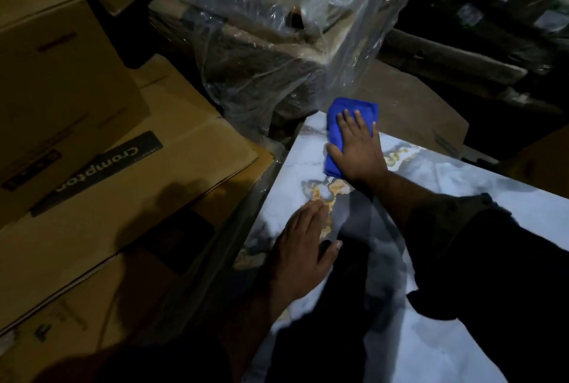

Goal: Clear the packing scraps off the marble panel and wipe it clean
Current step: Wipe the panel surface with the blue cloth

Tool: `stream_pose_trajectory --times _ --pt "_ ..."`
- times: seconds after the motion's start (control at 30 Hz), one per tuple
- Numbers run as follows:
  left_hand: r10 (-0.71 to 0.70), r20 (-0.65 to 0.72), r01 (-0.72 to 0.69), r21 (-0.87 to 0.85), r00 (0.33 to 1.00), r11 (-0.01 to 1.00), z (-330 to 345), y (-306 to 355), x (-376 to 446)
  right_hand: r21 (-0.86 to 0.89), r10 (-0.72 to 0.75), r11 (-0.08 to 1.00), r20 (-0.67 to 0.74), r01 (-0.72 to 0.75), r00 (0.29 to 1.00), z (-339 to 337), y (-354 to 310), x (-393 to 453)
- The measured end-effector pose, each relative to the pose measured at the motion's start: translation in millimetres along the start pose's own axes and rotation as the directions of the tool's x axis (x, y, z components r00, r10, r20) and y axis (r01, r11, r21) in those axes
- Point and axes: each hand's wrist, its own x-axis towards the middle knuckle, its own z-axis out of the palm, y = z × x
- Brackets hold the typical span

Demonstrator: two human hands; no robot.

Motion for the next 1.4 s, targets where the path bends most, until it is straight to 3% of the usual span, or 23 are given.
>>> stream_pose_trajectory --times 0.33,0.53,0.63,0.73,0.87,0.93,0.97,1.07,1.27,1.4 --pt "-0.125 -0.061 0.115 -0.150 0.990 0.982 -13.7 -1.9 -17.1 0.030 -0.368 0.929 0.012 0.368 0.930 15.1 -51.1 -70.1" --pt "-0.078 -0.208 0.051 -0.131 0.975 0.990 -42.6 -14.3 -87.1 0.087 -0.380 0.921 -0.019 0.380 0.925 30.6 -99.0 -167.0" --pt "-0.072 -0.192 0.039 -0.171 0.979 0.985 -66.4 -13.5 -122.4 0.090 -0.366 0.927 0.000 0.365 0.931 44.7 -131.0 -228.8" --pt "-0.115 -0.167 0.079 -0.206 0.979 0.975 -91.0 -4.8 -152.3 0.080 -0.310 0.948 0.021 0.307 0.951 46.4 -183.2 -292.9" --pt "-0.130 -0.267 0.052 -0.281 0.955 0.958 -106.0 1.3 -198.8 0.080 -0.170 0.982 -0.012 0.170 0.985 37.7 -261.2 -361.3" --pt "-0.142 -0.197 0.090 -0.253 0.970 0.963 -110.1 -6.5 -216.2 0.167 -0.126 0.977 -0.045 0.132 0.991 42.6 -275.6 -380.3" --pt "-0.125 -0.168 0.092 -0.193 0.978 0.977 -110.8 -9.8 -222.1 0.221 -0.126 0.966 -0.054 0.135 0.991 44.8 -273.6 -387.6" --pt "-0.058 -0.079 0.046 -0.147 0.995 0.988 -104.3 -4.9 -229.4 0.118 -0.168 0.979 0.014 0.165 0.986 50.7 -245.0 -409.8" --pt "0.086 0.066 -0.076 -0.138 0.994 0.987 -63.0 43.4 -228.7 0.075 0.219 0.974 -0.109 -0.212 0.970 36.1 -151.4 -477.0" --pt "0.148 0.155 -0.120 -0.177 0.977 0.977 -36.5 74.4 -227.1 -0.017 0.491 0.868 -0.124 -0.497 0.862 23.3 -104.2 -514.4"
